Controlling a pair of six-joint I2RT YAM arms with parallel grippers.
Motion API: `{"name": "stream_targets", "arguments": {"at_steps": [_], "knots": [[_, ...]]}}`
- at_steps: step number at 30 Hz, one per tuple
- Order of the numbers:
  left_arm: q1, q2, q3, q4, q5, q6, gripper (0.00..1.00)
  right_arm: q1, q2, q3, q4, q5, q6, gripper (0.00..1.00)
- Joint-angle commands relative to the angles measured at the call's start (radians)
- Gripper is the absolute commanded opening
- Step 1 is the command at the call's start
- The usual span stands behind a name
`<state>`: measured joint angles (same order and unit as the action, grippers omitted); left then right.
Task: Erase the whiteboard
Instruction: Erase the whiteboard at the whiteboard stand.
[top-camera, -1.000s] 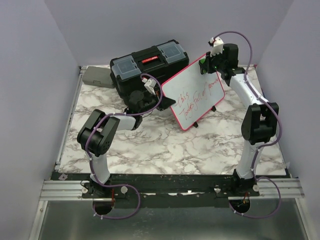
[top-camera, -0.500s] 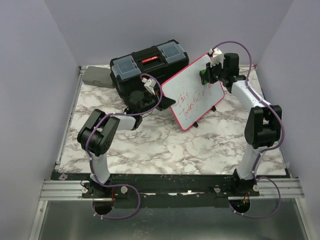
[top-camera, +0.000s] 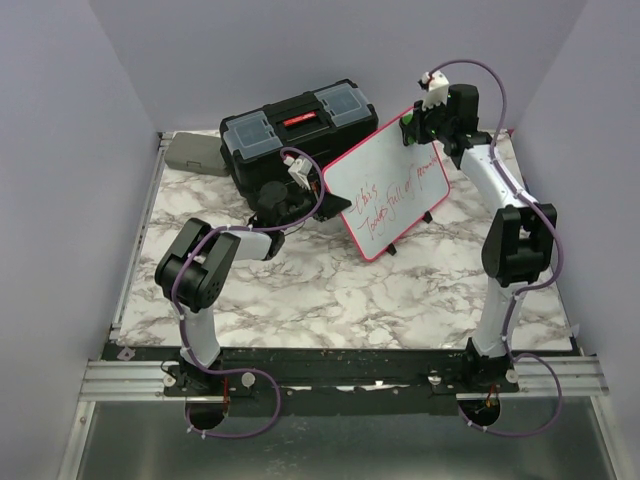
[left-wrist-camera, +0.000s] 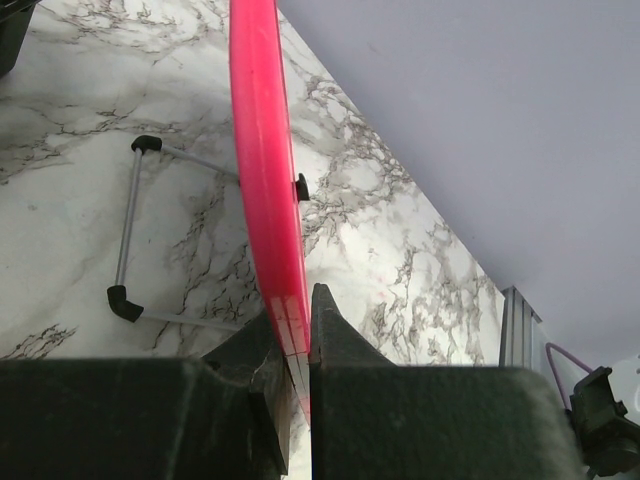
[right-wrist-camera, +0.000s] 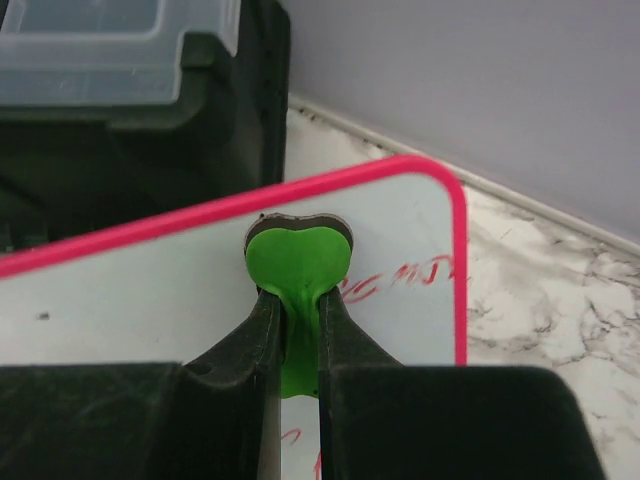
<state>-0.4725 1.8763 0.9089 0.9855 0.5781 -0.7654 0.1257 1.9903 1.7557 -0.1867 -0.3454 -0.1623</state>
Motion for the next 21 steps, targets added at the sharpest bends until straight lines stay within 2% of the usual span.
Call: {"name": "stream_targets", "arguments": {"at_steps": [1, 6, 11, 15, 21], "knots": [[-0.040, 0.011, -0.011, -0.007, 0.184, 0.049, 0.00, 0.010, 0.076, 0.095, -0.011, 0.125, 0.046, 0.01], [-0.040, 0.015, -0.010, -0.001, 0.187, 0.048, 0.00, 0.002, 0.062, 0.020, -0.031, 0.111, 0.011, 0.01], [-0.040, 0.018, -0.008, 0.005, 0.189, 0.045, 0.00, 0.002, -0.001, -0.109, -0.069, -0.069, -0.072, 0.01], [-0.040, 0.018, -0.007, 0.008, 0.189, 0.045, 0.00, 0.002, -0.024, -0.157, -0.102, -0.150, -0.112, 0.00], [-0.040, 0.018, -0.011, 0.012, 0.187, 0.043, 0.00, 0.001, -0.024, -0.108, -0.056, -0.113, -0.047, 0.01]]}}
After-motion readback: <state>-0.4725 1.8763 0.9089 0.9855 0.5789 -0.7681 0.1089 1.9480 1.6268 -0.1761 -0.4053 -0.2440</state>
